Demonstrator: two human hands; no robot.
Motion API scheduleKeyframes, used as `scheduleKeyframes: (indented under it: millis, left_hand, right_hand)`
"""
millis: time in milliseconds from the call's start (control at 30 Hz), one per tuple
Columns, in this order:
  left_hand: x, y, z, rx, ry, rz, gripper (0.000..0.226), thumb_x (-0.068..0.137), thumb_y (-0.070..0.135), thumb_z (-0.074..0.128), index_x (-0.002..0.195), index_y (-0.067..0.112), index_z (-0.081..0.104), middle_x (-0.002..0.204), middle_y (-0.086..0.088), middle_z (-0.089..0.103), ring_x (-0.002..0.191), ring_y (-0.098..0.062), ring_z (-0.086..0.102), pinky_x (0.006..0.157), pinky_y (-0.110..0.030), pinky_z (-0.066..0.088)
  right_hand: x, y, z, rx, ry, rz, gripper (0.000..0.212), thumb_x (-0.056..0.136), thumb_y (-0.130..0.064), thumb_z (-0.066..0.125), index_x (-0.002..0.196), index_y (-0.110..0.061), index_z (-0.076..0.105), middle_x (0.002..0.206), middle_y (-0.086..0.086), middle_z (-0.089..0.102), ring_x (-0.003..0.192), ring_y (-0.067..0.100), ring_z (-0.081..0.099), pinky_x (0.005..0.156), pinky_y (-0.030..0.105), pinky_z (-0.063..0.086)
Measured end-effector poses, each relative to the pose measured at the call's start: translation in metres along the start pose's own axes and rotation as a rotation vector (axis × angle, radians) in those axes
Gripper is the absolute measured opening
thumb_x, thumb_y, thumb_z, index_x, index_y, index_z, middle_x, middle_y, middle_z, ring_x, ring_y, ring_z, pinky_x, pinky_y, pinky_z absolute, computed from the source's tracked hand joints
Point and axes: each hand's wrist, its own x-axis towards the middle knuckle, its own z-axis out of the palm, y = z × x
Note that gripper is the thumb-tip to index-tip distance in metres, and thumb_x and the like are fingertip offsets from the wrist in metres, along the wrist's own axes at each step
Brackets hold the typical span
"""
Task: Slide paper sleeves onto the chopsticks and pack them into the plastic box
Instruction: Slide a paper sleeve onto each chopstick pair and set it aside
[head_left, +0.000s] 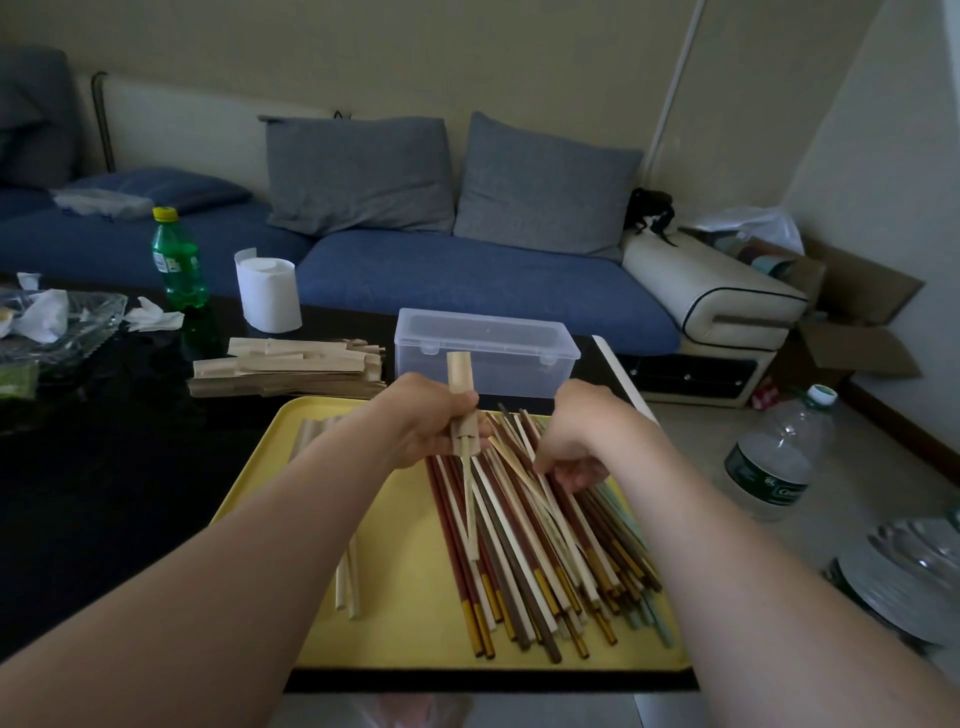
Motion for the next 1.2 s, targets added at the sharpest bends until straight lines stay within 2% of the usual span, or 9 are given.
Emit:
scheduleKeyframes:
  millis: [167,333,400,500,533,633,800,1033,1200]
  left_hand:
    - [0.003,-0.002,0.0,0.041,0.009,0.0,0.04,0.104,0.011,0.061,0.14,-0.004,0.049,0.113,-0.021,0.073,0.099,-0.03,0.077,0.087,-0.048,0.064]
    - [0.003,-0.001,0.001,0.043,-0.001,0.001,0.037,0.106,0.011,0.059,0.139,-0.003,0.052,0.112,-0.02,0.073,0.098,-0.029,0.077,0.082,-0.046,0.065]
    - [0.003,-0.002,0.0,0.023,0.02,0.0,0.038,0.106,0.013,0.059,0.141,-0.001,0.051,0.111,-0.018,0.075,0.095,-0.028,0.078,0.078,-0.045,0.066]
    - [0.002,0.0,-0.002,-0.034,0.07,0.036,0.038,0.108,0.012,0.055,0.144,0.001,0.049,0.109,-0.016,0.074,0.091,-0.026,0.078,0.065,-0.039,0.064]
    - [0.002,0.001,-0.003,-0.052,0.087,0.054,0.037,0.108,0.011,0.054,0.143,0.001,0.05,0.109,-0.016,0.074,0.091,-0.026,0.078,0.063,-0.037,0.063]
    - [0.0,0.004,-0.004,-0.109,0.132,0.097,0.032,0.109,0.009,0.05,0.139,-0.002,0.051,0.11,-0.018,0.071,0.092,-0.027,0.075,0.061,-0.036,0.06]
    - [0.001,0.006,-0.008,-0.214,0.181,0.142,0.037,0.11,0.014,0.049,0.144,-0.001,0.046,0.111,-0.016,0.073,0.094,-0.025,0.076,0.067,-0.035,0.06]
    - [0.001,0.005,-0.01,-0.25,0.177,0.152,0.038,0.109,0.015,0.053,0.143,0.001,0.047,0.11,-0.016,0.074,0.093,-0.025,0.077,0.072,-0.038,0.063]
    - [-0.002,0.006,-0.006,-0.216,0.035,0.133,0.03,0.11,0.013,0.051,0.136,-0.002,0.055,0.111,-0.016,0.076,0.093,-0.025,0.079,0.067,-0.038,0.065]
  right_hand:
    - [-0.002,-0.004,0.003,-0.046,-0.104,0.067,0.039,0.084,-0.004,0.091,0.112,-0.006,0.063,0.095,0.018,0.08,0.074,0.024,0.083,0.08,0.04,0.069]
    - [-0.001,-0.006,0.005,-0.037,-0.136,0.086,0.041,0.088,-0.001,0.086,0.122,-0.004,0.064,0.098,0.019,0.08,0.078,0.025,0.083,0.081,0.04,0.069]
    - [-0.005,-0.008,0.002,-0.008,-0.138,0.048,0.031,0.09,0.002,0.082,0.116,-0.003,0.065,0.097,0.019,0.08,0.077,0.025,0.083,0.079,0.039,0.069]
    - [-0.01,-0.011,-0.004,0.119,-0.144,-0.035,0.017,0.092,-0.001,0.077,0.107,-0.002,0.07,0.089,0.017,0.081,0.068,0.023,0.081,0.062,0.031,0.066]
    - [-0.012,-0.012,-0.006,0.174,-0.171,-0.08,0.014,0.093,-0.004,0.076,0.107,-0.002,0.072,0.087,0.015,0.081,0.067,0.022,0.081,0.058,0.029,0.063]
    - [-0.019,-0.015,-0.012,0.242,-0.34,-0.193,0.018,0.095,-0.007,0.074,0.112,-0.002,0.076,0.086,0.013,0.082,0.071,0.019,0.08,0.058,0.026,0.059]
    - [-0.022,-0.015,-0.012,0.092,-0.5,-0.198,0.025,0.095,-0.009,0.078,0.119,0.0,0.076,0.085,0.011,0.081,0.073,0.019,0.079,0.055,0.023,0.058]
    - [-0.022,-0.014,-0.013,0.126,-0.522,-0.162,0.025,0.094,-0.006,0.078,0.118,0.0,0.076,0.09,0.015,0.081,0.076,0.021,0.08,0.059,0.025,0.062]
    - [-0.012,-0.013,-0.005,0.406,-0.377,-0.187,0.022,0.093,-0.003,0.081,0.113,0.004,0.076,0.091,0.02,0.082,0.08,0.022,0.081,0.069,0.028,0.063]
